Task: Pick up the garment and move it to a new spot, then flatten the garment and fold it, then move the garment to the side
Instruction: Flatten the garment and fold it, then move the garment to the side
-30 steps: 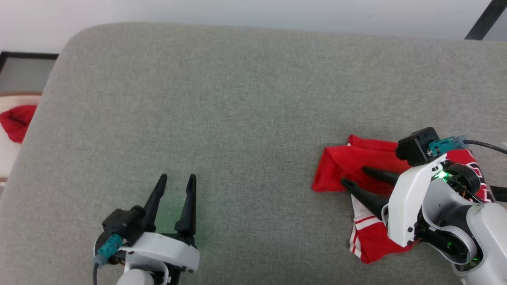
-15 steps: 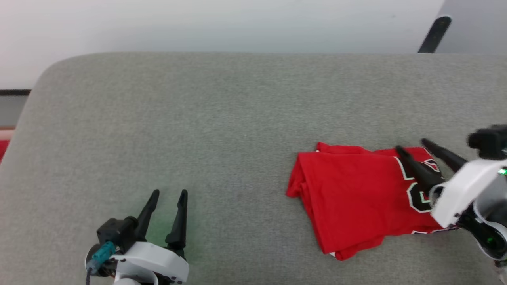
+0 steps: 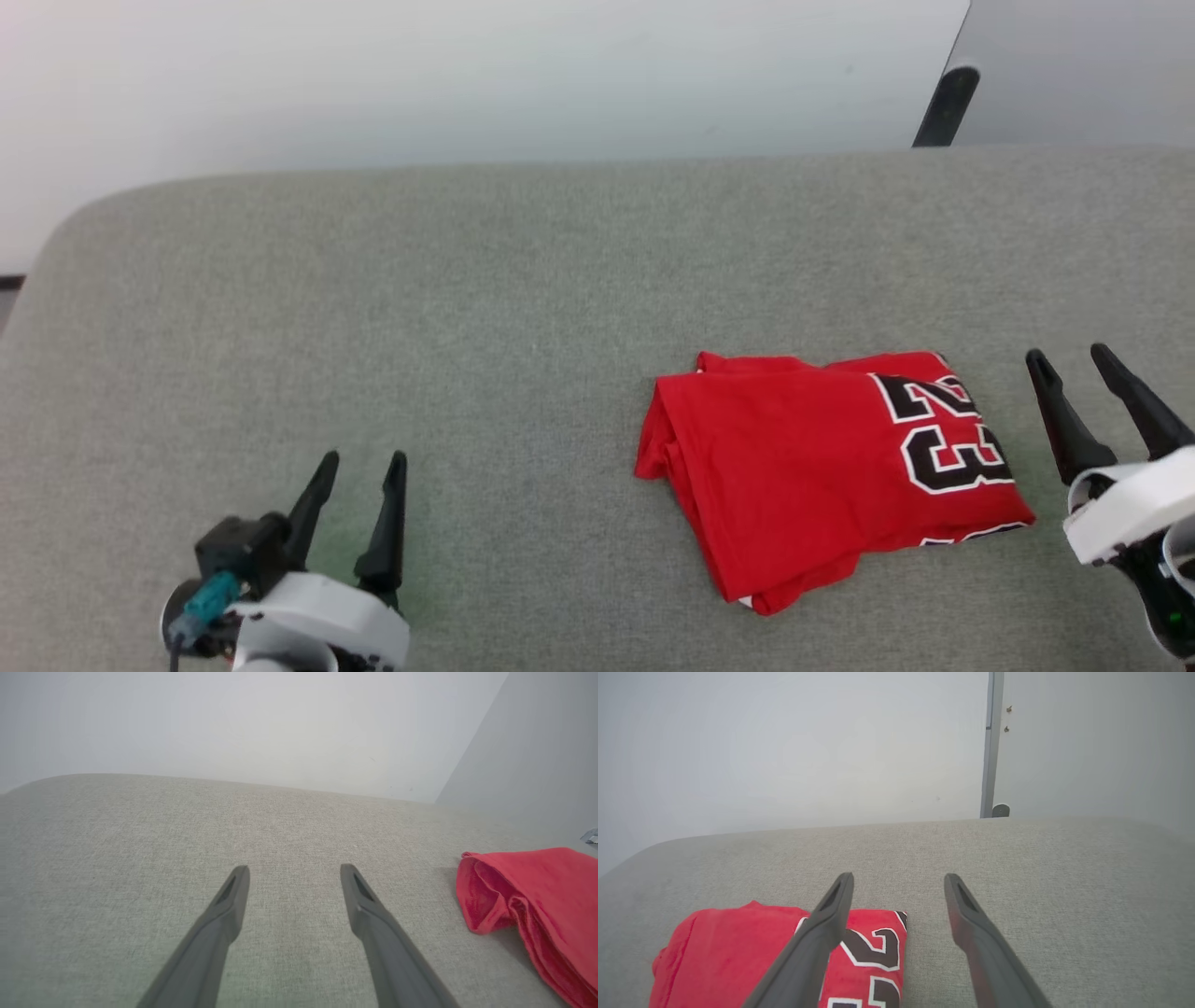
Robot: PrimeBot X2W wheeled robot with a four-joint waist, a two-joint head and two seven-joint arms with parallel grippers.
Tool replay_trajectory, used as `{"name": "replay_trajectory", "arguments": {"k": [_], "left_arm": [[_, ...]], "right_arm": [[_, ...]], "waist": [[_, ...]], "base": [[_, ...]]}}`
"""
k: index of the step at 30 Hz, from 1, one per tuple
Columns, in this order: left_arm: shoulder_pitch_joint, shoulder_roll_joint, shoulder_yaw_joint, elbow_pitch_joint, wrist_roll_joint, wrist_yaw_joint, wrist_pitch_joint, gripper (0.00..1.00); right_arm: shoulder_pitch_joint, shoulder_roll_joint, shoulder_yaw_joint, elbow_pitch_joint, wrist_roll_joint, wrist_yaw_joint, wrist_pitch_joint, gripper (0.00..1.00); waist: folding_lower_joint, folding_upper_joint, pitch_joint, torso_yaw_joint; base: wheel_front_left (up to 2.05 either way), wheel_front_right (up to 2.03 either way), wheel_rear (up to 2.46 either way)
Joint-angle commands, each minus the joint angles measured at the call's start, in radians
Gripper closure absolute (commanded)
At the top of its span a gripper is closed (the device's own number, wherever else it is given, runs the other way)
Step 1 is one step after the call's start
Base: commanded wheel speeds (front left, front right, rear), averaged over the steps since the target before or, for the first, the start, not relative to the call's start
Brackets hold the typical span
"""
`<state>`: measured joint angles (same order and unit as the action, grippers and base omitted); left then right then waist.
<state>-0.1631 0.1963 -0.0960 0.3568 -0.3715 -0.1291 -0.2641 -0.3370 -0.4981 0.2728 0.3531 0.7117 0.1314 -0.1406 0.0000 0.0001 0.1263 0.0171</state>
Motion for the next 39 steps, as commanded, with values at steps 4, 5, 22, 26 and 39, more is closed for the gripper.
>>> {"name": "replay_trajectory", "arguments": {"k": [4, 5, 22, 26, 39], "left_arm": [[0.054, 0.009, 0.021, -0.034, 0.030, 0.008, 0.001, 0.00], [0.066, 0.011, 0.025, -0.043, 0.039, 0.011, 0.001, 0.00], [0.255, 0.009, 0.081, -0.227, 0.094, 0.034, 0.001, 0.00], [0.292, 0.013, 0.088, -0.256, 0.084, 0.028, 0.001, 0.00], [0.386, 0.013, 0.091, -0.348, 0.048, 0.039, 0.020, 0.00]], "right_arm": [[0.048, 0.012, -0.009, 0.017, -0.023, -0.002, -0.062, 0.00], [0.061, 0.013, -0.011, 0.015, -0.030, -0.002, -0.071, 0.00], [0.274, 0.124, -0.106, -0.107, -0.152, -0.002, -0.116, 0.00], [0.306, 0.130, -0.141, -0.133, -0.163, -0.002, -0.115, 0.00], [0.403, 0.159, -0.245, -0.246, -0.200, -0.002, -0.065, 0.00]], "waist": [[0.0000, -0.0001, -0.067, -0.018], [0.0000, -0.0001, -0.077, -0.017], [0.0000, -0.0001, -0.148, 0.007], [0.0000, -0.0001, -0.152, 0.006], [0.0000, -0.0001, -0.140, 0.003]], "base": [[0.00, 0.00, 0.00], [0.00, 0.00, 0.00], [0.00, 0.00, 0.00], [0.00, 0.00, 0.00], [0.00, 0.00, 0.00]]}}
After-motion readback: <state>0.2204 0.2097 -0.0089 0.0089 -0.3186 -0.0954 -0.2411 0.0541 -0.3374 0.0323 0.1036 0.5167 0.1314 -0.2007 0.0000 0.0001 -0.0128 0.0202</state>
